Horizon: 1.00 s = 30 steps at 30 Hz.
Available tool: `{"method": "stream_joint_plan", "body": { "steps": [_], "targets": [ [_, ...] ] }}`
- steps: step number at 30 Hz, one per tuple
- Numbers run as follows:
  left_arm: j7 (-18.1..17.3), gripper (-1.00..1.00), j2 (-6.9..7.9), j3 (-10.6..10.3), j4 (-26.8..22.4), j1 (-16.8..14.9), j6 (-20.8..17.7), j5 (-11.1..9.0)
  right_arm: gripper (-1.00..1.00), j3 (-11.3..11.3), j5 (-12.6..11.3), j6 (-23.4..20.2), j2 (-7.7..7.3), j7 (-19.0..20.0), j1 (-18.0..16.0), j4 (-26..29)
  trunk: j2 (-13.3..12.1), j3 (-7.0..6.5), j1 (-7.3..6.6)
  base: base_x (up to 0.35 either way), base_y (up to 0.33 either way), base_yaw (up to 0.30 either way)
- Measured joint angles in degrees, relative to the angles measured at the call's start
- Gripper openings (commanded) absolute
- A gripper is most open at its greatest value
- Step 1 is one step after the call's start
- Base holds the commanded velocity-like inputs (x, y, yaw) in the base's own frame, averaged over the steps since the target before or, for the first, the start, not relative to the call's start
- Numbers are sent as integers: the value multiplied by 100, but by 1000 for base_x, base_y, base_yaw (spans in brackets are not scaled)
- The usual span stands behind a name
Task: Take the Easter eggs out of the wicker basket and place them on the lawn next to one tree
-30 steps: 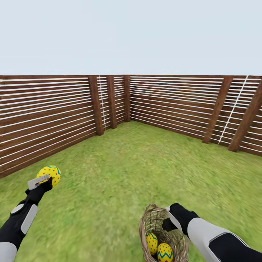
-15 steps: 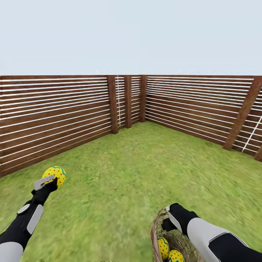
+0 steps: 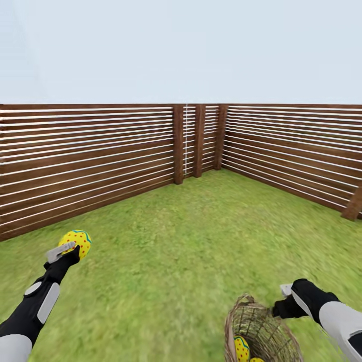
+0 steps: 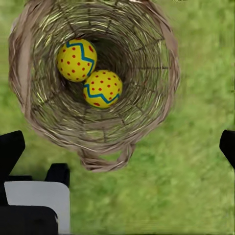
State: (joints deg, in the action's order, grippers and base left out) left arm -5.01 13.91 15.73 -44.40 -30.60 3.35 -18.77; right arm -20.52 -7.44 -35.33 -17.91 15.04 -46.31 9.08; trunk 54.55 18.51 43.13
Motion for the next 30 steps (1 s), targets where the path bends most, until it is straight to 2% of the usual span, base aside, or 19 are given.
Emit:
{"method": "stream_joint_plan", "body": {
  "steps": [2, 3, 6, 8, 16, 25, 30],
  "targets": [
    [0, -100, -1, 0, 2, -1, 3, 1, 100, 4, -19, -2, -129, -32, 1, 21, 0, 0, 0, 0, 0, 254],
    [0, -100, -4, -1, 3, -1, 3, 2, 100, 1, -20, 0, -97, -152, 1, 21, 0, 0, 0, 0, 0, 239],
    [0, -100, -10, -1, -3, -2, 2, -5, 100, 4, -36, 4, 255, -785, 2, -11, 0, 0, 0, 0, 0, 213],
    [0, -100, -10, -1, -4, -2, 2, -7, 100, 0, -37, 8, 329, -905, 2, -18, 0, 0, 0, 0, 0, 79],
    [8, -100, -92, -1, -12, -3, 2, -7, 100, -2, -46, 12, 346, -947, 2, -14, 0, 0, 0, 0, 0, 4],
    [26, -100, -103, 0, 1, -3, -7, 2, 100, -2, -47, 12, 346, -947, 2, -14, 359, 161, 197, 0, 0, 0],
    [30, -100, -230, -2, 5, -3, 1, 11, 100, 0, -47, 19, 346, -947, 2, -4, 560, 251, 307, 0, 0, 0]
  ]
}}
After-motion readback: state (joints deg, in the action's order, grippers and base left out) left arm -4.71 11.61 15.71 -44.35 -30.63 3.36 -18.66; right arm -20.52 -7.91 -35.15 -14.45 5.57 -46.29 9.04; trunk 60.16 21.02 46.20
